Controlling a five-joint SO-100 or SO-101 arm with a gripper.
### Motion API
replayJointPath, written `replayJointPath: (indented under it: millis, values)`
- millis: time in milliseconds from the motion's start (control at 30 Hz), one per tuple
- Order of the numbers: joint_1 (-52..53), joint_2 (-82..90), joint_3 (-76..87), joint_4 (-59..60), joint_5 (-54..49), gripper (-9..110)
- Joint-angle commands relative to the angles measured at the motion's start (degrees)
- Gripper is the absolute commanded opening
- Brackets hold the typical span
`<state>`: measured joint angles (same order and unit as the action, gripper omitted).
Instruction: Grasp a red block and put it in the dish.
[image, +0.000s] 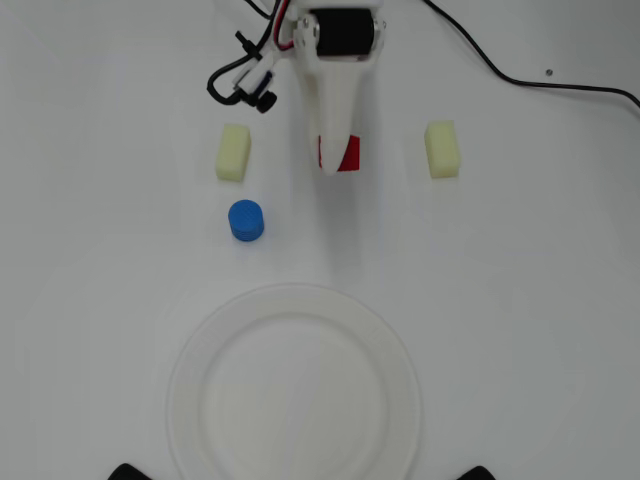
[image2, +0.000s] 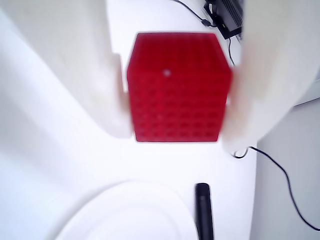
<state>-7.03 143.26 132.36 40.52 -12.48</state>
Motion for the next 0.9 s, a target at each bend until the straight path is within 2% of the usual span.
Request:
replayJointPath:
  millis: [0,233,600,867]
  values:
    - [2.5,4.0,-0.1,-2.6,-2.4,0]
    - [8.0,-16.9,-9.7,-9.1,-2.4,0]
    - [7.6,-50.6,-35.0,-5.5,6.8,0]
    - [6.1,-61.0,-38.1,-4.7,7.6,0]
